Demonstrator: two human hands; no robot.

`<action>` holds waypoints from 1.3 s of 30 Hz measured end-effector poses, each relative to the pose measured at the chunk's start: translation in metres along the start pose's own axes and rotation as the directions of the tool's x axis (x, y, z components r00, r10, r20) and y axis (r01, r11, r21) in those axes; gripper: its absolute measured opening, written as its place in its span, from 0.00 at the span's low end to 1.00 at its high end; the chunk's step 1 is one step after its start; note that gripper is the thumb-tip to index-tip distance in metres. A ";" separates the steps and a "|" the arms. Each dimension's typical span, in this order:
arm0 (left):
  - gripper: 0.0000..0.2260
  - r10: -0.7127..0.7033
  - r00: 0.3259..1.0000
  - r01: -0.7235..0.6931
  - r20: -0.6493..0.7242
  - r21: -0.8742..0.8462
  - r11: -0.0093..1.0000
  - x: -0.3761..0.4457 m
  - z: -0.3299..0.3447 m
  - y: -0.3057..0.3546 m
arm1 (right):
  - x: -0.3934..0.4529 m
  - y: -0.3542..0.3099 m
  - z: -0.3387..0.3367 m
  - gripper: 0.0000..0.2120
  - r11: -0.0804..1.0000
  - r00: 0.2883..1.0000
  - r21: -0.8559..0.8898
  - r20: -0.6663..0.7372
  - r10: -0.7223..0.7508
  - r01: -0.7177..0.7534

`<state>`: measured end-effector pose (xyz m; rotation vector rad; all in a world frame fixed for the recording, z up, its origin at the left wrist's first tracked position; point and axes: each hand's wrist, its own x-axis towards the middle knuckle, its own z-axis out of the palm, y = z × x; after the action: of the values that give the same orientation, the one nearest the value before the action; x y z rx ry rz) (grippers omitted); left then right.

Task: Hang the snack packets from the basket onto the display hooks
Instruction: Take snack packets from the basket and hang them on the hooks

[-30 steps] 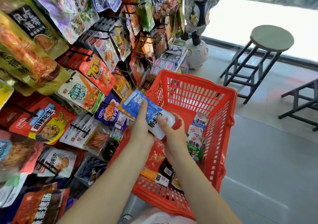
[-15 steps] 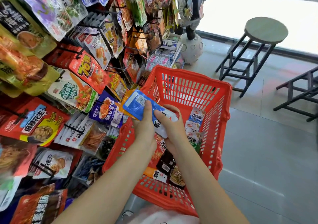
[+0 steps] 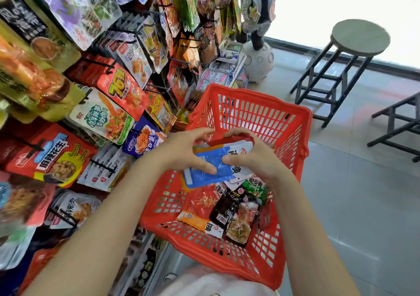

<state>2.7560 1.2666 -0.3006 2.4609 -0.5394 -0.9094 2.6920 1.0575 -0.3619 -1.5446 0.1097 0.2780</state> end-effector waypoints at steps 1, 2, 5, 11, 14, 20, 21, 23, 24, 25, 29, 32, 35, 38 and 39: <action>0.50 -0.044 0.989 0.041 0.138 0.023 0.999 0.001 -0.001 0.004 | -0.001 -0.003 0.001 0.26 0.999 0.999 -0.039 0.049 -0.008 0.010; 0.51 -0.083 0.969 0.066 0.234 0.082 0.994 0.002 -0.001 0.006 | -0.001 -0.005 0.002 0.26 0.996 0.995 -0.083 0.094 -0.015 0.023; 0.53 -0.114 0.940 0.084 0.322 0.105 0.991 0.001 0.007 0.007 | 0.000 -0.012 0.003 0.25 0.978 0.979 -0.198 0.200 -0.026 0.067; 0.50 -0.001 0.981 0.028 0.192 -0.142 0.989 -0.003 0.024 0.011 | 0.005 -0.019 0.000 0.26 0.968 0.959 -0.252 0.276 0.060 0.013; 0.35 -0.024 0.994 0.068 0.110 -0.413 0.908 -0.002 0.028 0.004 | 0.005 -0.025 0.009 0.27 0.974 0.989 -0.212 0.111 0.103 -0.078; 0.20 -0.293 0.951 0.033 -0.097 -0.912 0.408 0.003 0.038 -0.012 | 0.008 -0.018 0.042 0.27 0.993 0.912 0.066 -0.394 0.116 -0.097; 0.24 -0.324 0.939 -0.015 -0.119 -0.951 0.308 0.003 0.040 -0.010 | 0.009 -0.017 0.047 0.33 0.988 0.924 0.106 -0.356 0.141 -0.110; 0.31 -0.349 0.922 -0.111 -0.166 -0.979 0.172 0.002 0.042 -0.003 | 0.005 -0.024 0.063 0.42 0.987 0.967 0.119 -0.217 0.130 -0.106; 0.32 -0.345 0.921 -0.149 -0.179 -0.983 0.112 0.000 0.042 0.002 | 0.002 -0.025 0.073 0.44 0.995 0.983 0.072 -0.162 0.082 -0.071; 0.32 -0.339 0.923 -0.180 -0.183 -0.983 0.042 -0.004 0.040 0.008 | -0.001 -0.028 0.082 0.43 1.000 0.991 0.026 -0.130 0.017 -0.014; 0.10 -0.264 0.951 -0.219 -0.162 -0.955 -0.201 -0.033 0.015 0.026 | 0.003 -0.052 0.095 0.42 0.986 0.974 -0.062 -0.162 -0.161 0.152; 0.09 -0.280 0.930 -0.287 -0.238 -0.946 -0.150 -0.059 -0.006 0.032 | 0.003 -0.083 0.107 0.49 0.964 0.967 -0.166 -0.112 -0.228 0.208; 0.10 -0.285 0.911 -0.325 -0.299 -0.945 -0.047 -0.089 -0.025 0.031 | -0.004 -0.109 0.126 0.46 0.936 0.953 -0.202 -0.036 -0.302 0.289; 0.10 -0.273 0.891 -0.395 -0.364 -0.916 -0.067 -0.125 -0.038 0.027 | -0.013 -0.129 0.148 0.47 0.829 0.898 -0.375 0.022 -0.440 0.415; 0.11 -0.267 0.882 -0.424 -0.388 -0.901 -0.093 -0.138 -0.041 0.026 | -0.018 -0.137 0.157 0.47 0.787 0.878 -0.431 0.029 -0.478 0.442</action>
<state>2.6816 1.3263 -0.1895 0.9631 0.2465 -0.2700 2.6920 1.2112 -0.2203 -1.9631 -0.2873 -0.1695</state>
